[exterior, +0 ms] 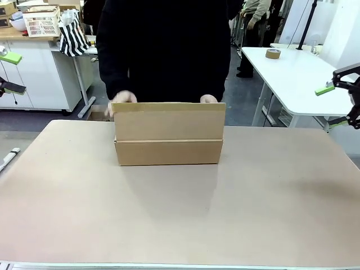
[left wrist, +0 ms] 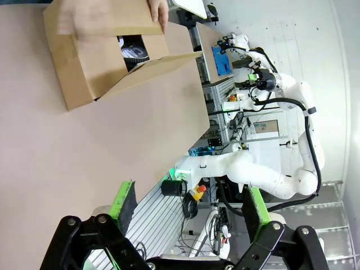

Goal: Pack the gift set into the box.
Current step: Press and hold the closed box until the human finishes sealing it.

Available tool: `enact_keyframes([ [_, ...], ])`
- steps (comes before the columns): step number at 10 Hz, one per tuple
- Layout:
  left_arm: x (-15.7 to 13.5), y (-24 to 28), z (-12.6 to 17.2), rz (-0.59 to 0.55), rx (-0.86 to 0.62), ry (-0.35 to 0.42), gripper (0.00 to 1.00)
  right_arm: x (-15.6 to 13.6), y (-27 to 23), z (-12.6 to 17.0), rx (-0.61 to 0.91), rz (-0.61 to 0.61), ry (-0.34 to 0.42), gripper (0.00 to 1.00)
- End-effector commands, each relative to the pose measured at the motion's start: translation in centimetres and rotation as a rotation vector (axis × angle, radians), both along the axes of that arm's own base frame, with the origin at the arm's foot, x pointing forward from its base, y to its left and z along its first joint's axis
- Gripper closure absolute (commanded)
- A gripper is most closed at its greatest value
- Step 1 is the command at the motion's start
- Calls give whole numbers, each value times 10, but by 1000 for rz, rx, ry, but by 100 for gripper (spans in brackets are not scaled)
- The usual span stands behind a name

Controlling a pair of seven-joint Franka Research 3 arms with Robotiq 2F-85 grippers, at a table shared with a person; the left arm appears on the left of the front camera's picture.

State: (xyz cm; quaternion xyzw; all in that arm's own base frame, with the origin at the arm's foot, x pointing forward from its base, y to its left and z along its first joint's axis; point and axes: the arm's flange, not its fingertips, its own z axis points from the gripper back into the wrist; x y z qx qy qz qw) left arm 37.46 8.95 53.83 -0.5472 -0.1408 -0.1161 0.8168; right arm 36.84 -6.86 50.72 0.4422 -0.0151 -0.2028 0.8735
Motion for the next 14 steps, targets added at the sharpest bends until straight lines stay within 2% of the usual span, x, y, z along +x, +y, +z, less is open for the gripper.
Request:
enact_keyframes([
  [1, 0, -3, 0, 8, -22, -17, 0, -2, -3, 0, -12, 7, 9, 0],
  [14, 0, -3, 0, 8, -22, -17, 0, -2, -3, 0, -12, 7, 9, 0],
])
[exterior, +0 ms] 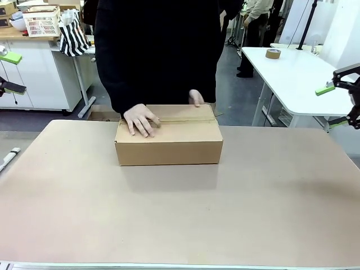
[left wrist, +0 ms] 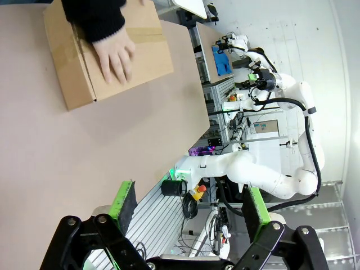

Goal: Pack the gift set into the box.
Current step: Press and hold the closed box until the human finishes sealing it.

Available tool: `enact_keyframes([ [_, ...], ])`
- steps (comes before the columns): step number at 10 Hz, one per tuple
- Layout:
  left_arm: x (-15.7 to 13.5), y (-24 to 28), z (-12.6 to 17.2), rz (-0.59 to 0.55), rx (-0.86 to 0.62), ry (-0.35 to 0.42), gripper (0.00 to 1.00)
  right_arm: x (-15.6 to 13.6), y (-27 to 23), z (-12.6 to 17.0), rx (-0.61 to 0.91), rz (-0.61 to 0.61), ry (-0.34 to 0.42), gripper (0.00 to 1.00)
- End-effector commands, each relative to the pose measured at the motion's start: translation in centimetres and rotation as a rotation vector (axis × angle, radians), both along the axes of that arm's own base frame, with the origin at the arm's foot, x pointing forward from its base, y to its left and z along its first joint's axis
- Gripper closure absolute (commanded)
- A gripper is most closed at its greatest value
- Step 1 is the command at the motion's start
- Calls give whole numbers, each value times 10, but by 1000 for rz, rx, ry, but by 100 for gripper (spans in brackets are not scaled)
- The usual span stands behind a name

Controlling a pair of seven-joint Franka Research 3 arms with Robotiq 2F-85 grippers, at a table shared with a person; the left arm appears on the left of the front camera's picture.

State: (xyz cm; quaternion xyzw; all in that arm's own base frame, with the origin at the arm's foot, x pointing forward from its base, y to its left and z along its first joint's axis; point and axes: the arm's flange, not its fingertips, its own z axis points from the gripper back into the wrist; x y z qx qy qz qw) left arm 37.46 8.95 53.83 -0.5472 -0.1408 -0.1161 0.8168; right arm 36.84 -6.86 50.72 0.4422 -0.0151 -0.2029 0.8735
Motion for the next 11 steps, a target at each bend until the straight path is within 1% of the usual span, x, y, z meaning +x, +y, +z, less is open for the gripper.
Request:
enact_keyframes([
  [1, 0, -3, 0, 8, -22, -17, 0, -2, -3, 0, -13, 7, 9, 0],
  [11, 0, -3, 0, 8, -22, -17, 0, -2, -3, 0, -13, 7, 9, 0],
])
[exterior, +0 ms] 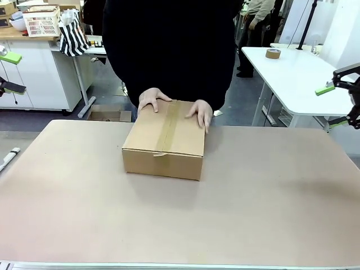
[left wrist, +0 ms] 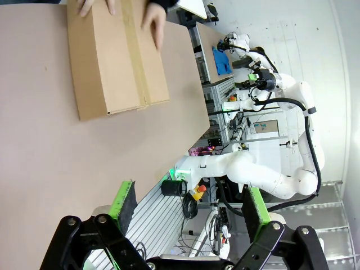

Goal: Pack the gift set into the box.
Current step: Press and hold the closed box until the human finishes sealing it.

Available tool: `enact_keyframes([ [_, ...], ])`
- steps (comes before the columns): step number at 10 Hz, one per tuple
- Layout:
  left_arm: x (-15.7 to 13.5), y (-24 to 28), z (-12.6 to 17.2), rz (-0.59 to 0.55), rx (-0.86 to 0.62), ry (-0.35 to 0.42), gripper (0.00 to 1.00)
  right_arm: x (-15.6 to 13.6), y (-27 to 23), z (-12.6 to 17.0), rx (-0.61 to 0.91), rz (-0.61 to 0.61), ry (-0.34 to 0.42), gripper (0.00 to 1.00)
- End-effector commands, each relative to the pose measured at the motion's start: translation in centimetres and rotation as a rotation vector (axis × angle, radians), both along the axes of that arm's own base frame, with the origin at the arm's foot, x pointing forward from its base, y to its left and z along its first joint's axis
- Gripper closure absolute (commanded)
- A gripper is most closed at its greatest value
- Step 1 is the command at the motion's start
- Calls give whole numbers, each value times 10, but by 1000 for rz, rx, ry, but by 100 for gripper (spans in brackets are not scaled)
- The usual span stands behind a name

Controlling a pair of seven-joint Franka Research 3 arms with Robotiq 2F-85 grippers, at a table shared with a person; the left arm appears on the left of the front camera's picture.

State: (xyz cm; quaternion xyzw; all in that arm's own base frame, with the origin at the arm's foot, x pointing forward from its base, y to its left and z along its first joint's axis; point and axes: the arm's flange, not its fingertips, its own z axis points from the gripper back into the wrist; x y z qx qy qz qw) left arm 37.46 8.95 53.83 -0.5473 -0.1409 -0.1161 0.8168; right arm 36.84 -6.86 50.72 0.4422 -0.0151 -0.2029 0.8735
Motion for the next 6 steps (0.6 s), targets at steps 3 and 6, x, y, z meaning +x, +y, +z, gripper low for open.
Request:
enact_keyframes([
  [3, 0, -3, 0, 8, -22, -17, 0, -2, -3, 0, -13, 7, 9, 0],
  [6, 0, -3, 0, 8, -22, -17, 0, -2, -3, 0, -13, 7, 9, 0],
])
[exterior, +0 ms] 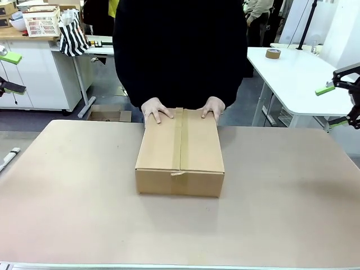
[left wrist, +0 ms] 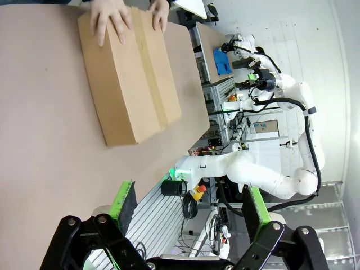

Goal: Pack the gift set into the box.
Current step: Press and hold the closed box until the human finishes sealing it.

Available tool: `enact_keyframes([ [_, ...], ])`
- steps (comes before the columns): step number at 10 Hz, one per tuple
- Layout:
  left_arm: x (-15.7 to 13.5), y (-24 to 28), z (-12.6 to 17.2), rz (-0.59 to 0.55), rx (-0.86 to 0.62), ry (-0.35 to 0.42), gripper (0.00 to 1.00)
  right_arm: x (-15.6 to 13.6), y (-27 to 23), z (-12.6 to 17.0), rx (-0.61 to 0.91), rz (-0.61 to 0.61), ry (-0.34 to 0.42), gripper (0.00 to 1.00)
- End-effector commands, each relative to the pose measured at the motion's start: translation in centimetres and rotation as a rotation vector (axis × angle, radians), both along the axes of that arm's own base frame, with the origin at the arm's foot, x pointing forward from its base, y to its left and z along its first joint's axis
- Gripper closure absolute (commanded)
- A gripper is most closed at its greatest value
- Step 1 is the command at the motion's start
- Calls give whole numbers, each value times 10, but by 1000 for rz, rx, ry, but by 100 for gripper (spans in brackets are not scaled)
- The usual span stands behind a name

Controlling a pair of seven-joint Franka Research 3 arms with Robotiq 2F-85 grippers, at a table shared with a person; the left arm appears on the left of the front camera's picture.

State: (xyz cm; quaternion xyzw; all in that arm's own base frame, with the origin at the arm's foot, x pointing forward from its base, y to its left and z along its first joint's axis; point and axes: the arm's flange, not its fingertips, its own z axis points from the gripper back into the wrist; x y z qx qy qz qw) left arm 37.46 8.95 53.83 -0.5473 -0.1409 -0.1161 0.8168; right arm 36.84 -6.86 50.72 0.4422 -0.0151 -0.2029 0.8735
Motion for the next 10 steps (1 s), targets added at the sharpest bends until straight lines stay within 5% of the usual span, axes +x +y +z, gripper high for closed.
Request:
enact_keyframes([
  [1, 0, -3, 0, 8, -22, -17, 0, -2, -3, 0, -13, 7, 9, 0],
  [10, 0, -3, 0, 8, -22, -17, 0, -2, -3, 0, -13, 7, 9, 0],
])
